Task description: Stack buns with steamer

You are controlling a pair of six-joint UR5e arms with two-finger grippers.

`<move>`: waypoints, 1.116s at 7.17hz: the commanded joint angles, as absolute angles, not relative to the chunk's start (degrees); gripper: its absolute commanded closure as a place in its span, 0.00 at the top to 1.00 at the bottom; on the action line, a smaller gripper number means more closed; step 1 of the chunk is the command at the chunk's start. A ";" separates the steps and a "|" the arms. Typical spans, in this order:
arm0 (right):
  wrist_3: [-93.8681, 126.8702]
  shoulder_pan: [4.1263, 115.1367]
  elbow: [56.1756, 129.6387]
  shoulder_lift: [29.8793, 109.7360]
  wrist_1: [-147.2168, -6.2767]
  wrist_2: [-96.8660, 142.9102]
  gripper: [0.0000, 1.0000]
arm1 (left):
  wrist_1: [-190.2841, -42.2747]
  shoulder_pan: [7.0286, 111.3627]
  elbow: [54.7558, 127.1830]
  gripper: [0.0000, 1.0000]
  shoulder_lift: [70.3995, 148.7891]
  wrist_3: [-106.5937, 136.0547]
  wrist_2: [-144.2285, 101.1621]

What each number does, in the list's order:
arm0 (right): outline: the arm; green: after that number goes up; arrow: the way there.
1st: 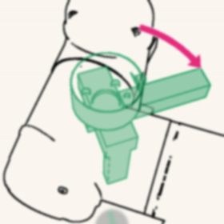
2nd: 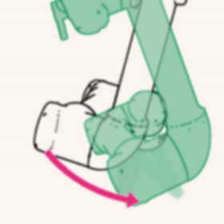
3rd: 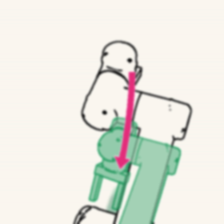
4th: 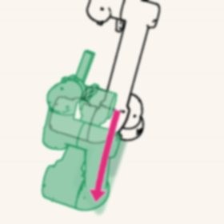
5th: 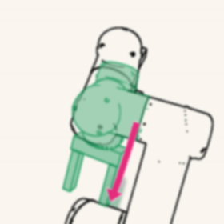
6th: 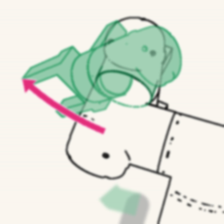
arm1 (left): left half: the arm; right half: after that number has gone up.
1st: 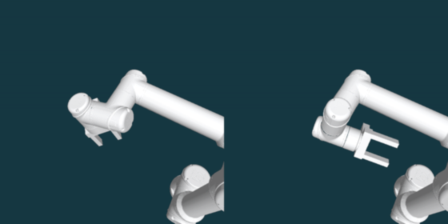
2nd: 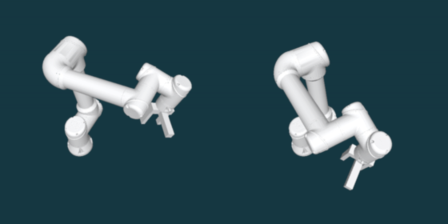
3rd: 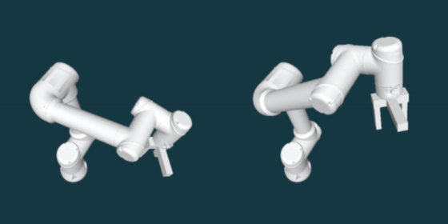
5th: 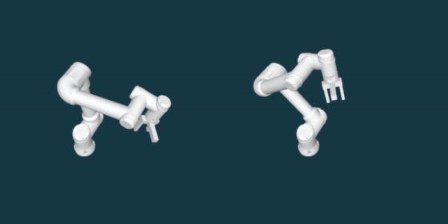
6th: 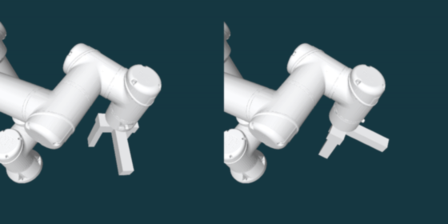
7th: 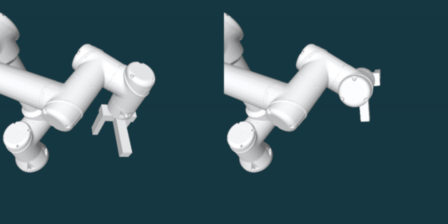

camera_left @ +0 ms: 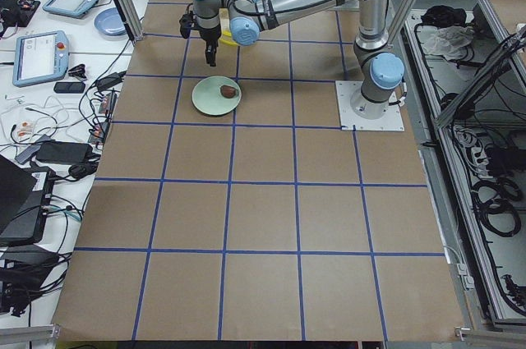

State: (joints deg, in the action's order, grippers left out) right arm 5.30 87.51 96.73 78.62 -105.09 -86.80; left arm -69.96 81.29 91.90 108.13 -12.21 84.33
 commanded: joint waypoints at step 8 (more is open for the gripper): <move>7.82 94.83 99.32 70.58 -115.84 -87.19 0.00 | -61.43 77.08 99.58 0.71 118.12 -33.49 80.77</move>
